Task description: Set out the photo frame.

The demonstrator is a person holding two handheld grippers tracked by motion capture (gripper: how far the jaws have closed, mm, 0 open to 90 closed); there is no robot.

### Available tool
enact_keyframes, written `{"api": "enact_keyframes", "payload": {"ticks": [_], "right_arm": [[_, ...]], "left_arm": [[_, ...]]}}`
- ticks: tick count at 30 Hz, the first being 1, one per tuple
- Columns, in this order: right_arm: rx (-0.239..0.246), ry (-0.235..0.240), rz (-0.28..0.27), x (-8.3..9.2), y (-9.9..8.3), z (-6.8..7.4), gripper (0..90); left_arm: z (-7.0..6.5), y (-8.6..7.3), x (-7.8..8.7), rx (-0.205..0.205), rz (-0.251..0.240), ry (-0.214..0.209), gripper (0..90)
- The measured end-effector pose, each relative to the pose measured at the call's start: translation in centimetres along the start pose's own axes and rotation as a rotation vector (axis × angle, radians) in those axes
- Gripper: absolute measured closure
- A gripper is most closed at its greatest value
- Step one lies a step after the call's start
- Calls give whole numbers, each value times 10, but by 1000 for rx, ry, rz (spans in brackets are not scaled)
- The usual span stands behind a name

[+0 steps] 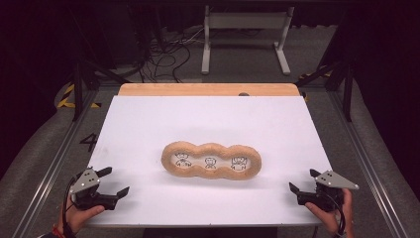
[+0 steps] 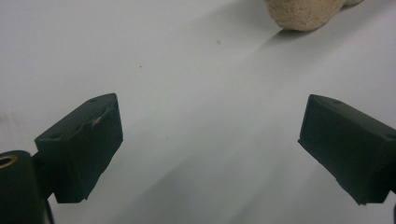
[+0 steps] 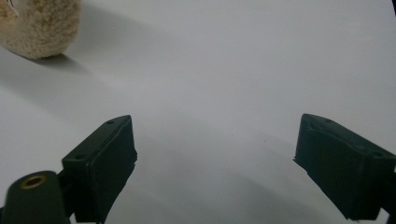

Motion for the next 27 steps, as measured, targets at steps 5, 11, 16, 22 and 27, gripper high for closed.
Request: {"api": "enact_keyframes", "payload": {"ticks": [5,11,16,22,27], "right_arm": [[15,-1,7,-1,-1,1,123],[11,-5,8,-1,-1,1,124],[18,-6,17,-1,-1,3,124],[23,-10,19,1,-1,5,124],[22,-13,25,1,-3,5,124]], "left_arm": [[1,1,-1,7,-5,-5,67],[-1,1,-2,-4,6,-15,66],[-3,1,0,-9,-2,-14,66],[-5,3,-1,-24,-1,-21,65],[-5,4,-4,-31,7,-24,65]]}}
Point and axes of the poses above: each handheld gripper's, and its own axes: x roughly backward along the jaws, y roughly out of its top, z roughly to its left, the point moved 3 cm from there along -x, roughly forward along the jaws, and after that the axes turned 2 degrees about -z, right-handed, at the moved point
